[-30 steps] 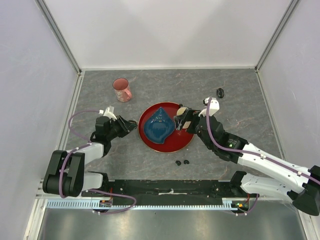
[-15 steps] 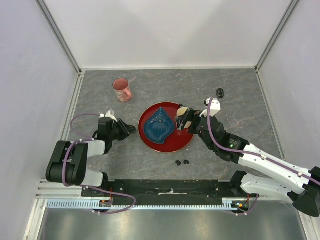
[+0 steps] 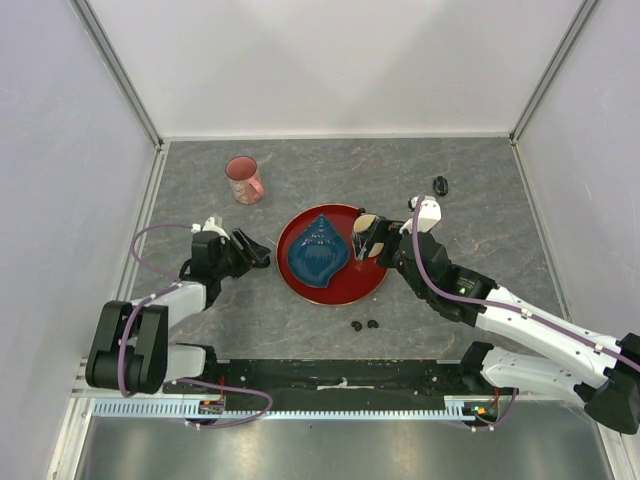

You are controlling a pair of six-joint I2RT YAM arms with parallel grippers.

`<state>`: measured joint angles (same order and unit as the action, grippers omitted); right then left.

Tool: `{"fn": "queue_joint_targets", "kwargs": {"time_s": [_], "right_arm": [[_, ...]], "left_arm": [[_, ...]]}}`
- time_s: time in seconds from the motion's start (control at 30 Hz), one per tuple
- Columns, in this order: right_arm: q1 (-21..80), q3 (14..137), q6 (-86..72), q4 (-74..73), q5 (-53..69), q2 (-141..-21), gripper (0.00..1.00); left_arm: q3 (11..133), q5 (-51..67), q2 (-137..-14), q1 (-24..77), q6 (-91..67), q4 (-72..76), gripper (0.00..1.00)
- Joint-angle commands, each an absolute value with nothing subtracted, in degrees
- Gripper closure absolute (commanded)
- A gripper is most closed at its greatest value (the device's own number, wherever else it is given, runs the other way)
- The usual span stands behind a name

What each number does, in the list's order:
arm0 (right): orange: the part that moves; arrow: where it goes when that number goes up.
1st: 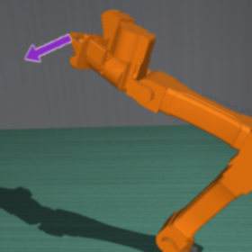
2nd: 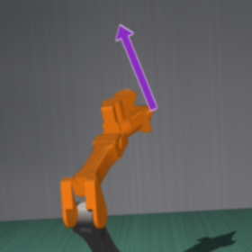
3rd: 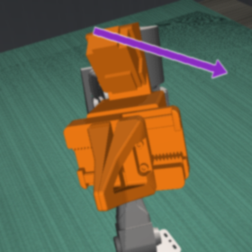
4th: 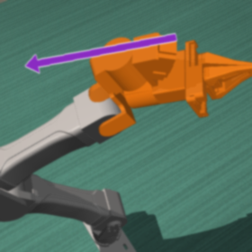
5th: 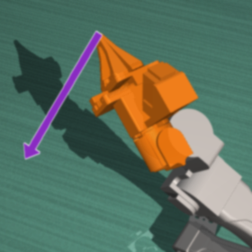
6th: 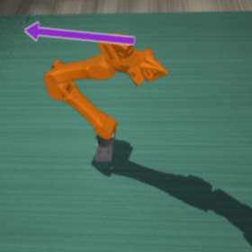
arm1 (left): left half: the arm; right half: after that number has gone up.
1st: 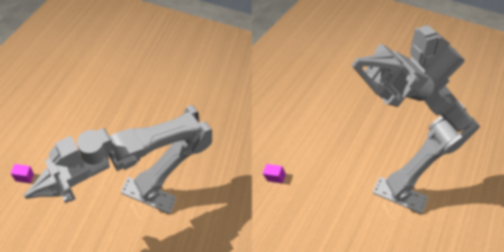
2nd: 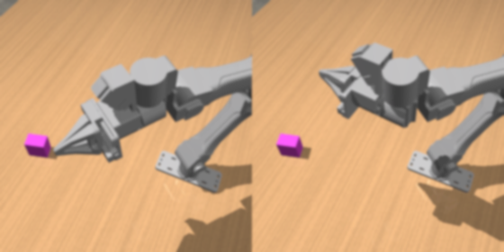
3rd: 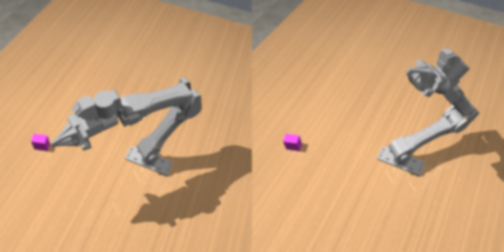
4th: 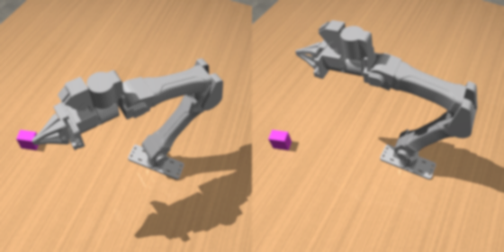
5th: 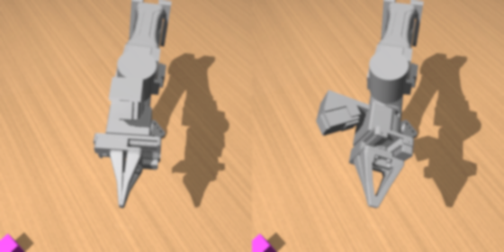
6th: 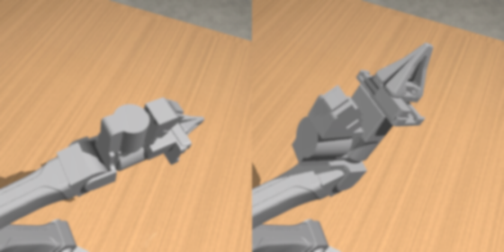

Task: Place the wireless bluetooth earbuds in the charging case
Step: Place the charging case at the center of the board, then pick up the charging case at the center of the board.

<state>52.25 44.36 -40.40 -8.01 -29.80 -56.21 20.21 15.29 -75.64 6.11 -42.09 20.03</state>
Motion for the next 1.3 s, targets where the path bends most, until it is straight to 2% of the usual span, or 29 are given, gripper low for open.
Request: {"fn": "queue_joint_targets", "kwargs": {"time_s": [0.0,0.13,0.27,0.37,0.47,0.53,0.63,0.77,0.87,0.93,1.07,1.2,1.27], "right_arm": [[51.77,45.17,-39.03,-7.47,-30.23,-55.28,0.02],[51.15,45.88,-37.62,-8.17,-31.72,-55.11,0.02],[48.96,47.81,-35.86,-12.37,-37.51,-55.9,0.02],[43.44,48.34,-33.93,-13.97,-38.85,-56.42,0.02],[32.99,48.51,-33.13,-13.97,-33.76,-58.17,0.02],[22.8,48.95,-32.96,-13.54,-24.99,-60.46,0.02],[12.24,50.88,-32.69,-12.57,-17.6,-68.01,0.02],[5.11,56.32,-29.89,-8.54,-12.57,-81.25,0.02],[2.03,63.5,-27.25,-8.77,-9.16,-90.57,0.08],[0.88,68.26,-25.84,-8.8,-9.74,-95.16,0.11],[0.7,68.99,-22.25,-0.44,-8.36,-100.01,0.13],[0.53,78.64,-16.44,-6.57,-8.44,-108.79,0.15],[0.53,82.61,-14.86,-8.79,-9.14,-112.32,0.2]], "left_arm": [[21.79,11.52,-71.81,5.63,-39.11,15.74,0.28],[22.24,9.24,-68.65,5.54,-38.94,12.14,0.27],[23.55,3.44,-59.87,5.54,-36.05,5.48,0.25],[25.84,0.18,-50.91,5.54,-32.8,1.07,0.23],[25.4,2.1,-42.91,5.54,-32.43,4.46,0.23],[24.09,6.05,-37.98,5.54,-32.61,7.11,0.16],[24.87,8.61,-34.47,5.54,-30.33,8.09,0.14],[27.24,15.45,-33.75,5.54,-27.68,7.91,0.14],[29.26,20.9,-34.62,5.54,-29.09,7.91,0.13],[30.58,27.22,-35.33,5.54,-27.78,8.08,0.13],[33.13,40.05,-40.58,5.62,-29.79,7.13,0.12],[38.22,41.83,-44.98,5.62,-28.83,-1.21,0.12],[38.32,41.58,-45.44,5.62,-28.83,-0.97,0.12]]}}
